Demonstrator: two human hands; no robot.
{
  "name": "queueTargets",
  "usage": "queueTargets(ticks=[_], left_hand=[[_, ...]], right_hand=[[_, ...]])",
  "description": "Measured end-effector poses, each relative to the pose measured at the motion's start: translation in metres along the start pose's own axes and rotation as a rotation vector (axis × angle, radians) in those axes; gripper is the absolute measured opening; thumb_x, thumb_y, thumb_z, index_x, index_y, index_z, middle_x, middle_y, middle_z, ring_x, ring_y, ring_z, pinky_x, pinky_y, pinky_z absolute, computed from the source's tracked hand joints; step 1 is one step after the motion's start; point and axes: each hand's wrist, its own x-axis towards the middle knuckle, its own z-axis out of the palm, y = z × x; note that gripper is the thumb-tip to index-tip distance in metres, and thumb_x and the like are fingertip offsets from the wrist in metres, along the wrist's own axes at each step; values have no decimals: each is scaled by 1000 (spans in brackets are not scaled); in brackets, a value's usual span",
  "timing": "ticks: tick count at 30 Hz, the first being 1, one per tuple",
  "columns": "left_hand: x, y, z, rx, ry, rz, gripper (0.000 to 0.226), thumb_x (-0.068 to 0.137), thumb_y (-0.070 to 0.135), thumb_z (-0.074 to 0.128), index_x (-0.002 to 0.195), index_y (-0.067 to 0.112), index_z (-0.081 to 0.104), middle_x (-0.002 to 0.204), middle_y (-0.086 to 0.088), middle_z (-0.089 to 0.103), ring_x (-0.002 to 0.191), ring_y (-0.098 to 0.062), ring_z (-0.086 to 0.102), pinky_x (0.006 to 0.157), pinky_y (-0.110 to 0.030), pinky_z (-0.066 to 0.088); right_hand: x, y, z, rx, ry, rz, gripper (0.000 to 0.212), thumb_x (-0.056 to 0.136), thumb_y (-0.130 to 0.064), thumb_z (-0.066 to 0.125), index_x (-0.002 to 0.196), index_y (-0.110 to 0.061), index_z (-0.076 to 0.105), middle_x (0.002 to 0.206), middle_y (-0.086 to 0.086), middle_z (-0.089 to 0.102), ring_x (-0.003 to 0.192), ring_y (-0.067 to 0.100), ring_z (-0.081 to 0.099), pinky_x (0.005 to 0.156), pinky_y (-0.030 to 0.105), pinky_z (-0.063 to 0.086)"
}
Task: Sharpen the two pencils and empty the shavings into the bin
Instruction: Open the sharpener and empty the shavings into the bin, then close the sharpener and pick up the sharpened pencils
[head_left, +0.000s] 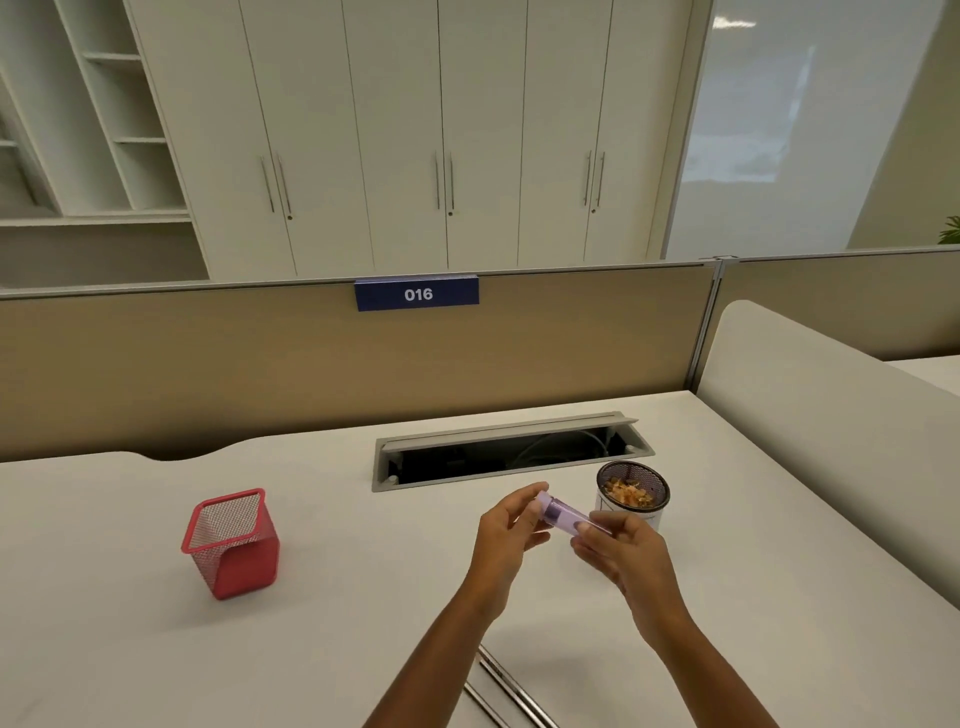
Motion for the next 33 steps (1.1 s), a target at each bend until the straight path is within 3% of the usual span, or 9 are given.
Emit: queueTargets(ticks=[3, 8, 15, 20, 23, 26, 29, 31, 33], left_hand=[[-25, -1, -18, -90, 40, 8, 20, 96, 21, 44, 110, 23, 57, 105, 4, 64, 96, -13, 63, 73, -12, 53], [-62, -2, -43, -141, 125, 13, 22, 97, 19, 41, 100, 23, 62, 99, 1, 68, 95, -18, 66, 74, -16, 54], [-98, -4, -74, -223, 28, -50, 28, 99, 18, 34, 102, 15, 62, 96, -2, 70, 93, -16, 65, 78, -20, 52], [-114, -10, -91, -251, -10, -111, 28, 100, 16, 33, 101, 12, 60, 92, -5, 70, 96, -19, 63, 78, -23, 52], [-121, -15, -99, -229, -20, -137, 30, 100, 17, 32, 103, 10, 61, 92, -5, 70, 91, -17, 65, 76, -22, 53], [-126, -21, -103, -219, -20, -170, 31, 100, 18, 33, 107, 10, 62, 95, -6, 72, 87, -16, 68, 73, -21, 53], [-128, -28, -102, -189, 29, -223, 27, 99, 19, 35, 103, 18, 62, 94, 2, 74, 85, -10, 69, 72, -16, 54], [-131, -33, -102, -164, 47, -257, 28, 99, 20, 36, 104, 17, 63, 104, -3, 71, 96, -15, 67, 77, -18, 54], [-135, -37, -104, -157, 27, -275, 30, 99, 19, 37, 106, 12, 65, 101, -5, 73, 95, -17, 69, 77, -20, 54]], right_hand=[[-25, 12, 21, -277, -43, -152, 22, 83, -1, 64, 84, -22, 57, 93, 17, 65, 74, 23, 68, 59, 18, 57], [-73, 31, 58, -667, -210, -300, 35, 88, -15, 59, 94, -45, 44, 73, -12, 65, 67, 5, 66, 59, 12, 53], [-103, 34, 81, -253, -239, 40, 15, 90, -4, 53, 99, -6, 65, 52, 2, 61, 39, 9, 51, 37, 15, 34], [-120, 25, 91, -28, -358, 406, 23, 92, -7, 46, 78, 0, 62, 59, 9, 57, 43, 15, 50, 34, 16, 32], [-129, 29, 97, -18, -373, 471, 13, 94, -9, 46, 92, -2, 57, 60, 11, 58, 41, 16, 52, 34, 17, 35], [-133, 41, 102, -212, -314, 329, 15, 95, -14, 46, 109, -16, 41, 61, 10, 56, 35, 11, 48, 33, 16, 30], [-136, 54, 104, -581, -315, -33, 37, 94, -14, 45, 122, -34, 30, 68, -7, 52, 40, -1, 52, 42, 8, 35], [-139, 56, 103, -702, -348, -142, 39, 93, -13, 46, 120, -38, 32, 72, -15, 51, 54, -14, 54, 53, 4, 40], [-139, 59, 100, -751, -352, -164, 33, 92, -15, 47, 113, -37, 36, 74, -13, 54, 55, -10, 55, 57, 4, 41]])
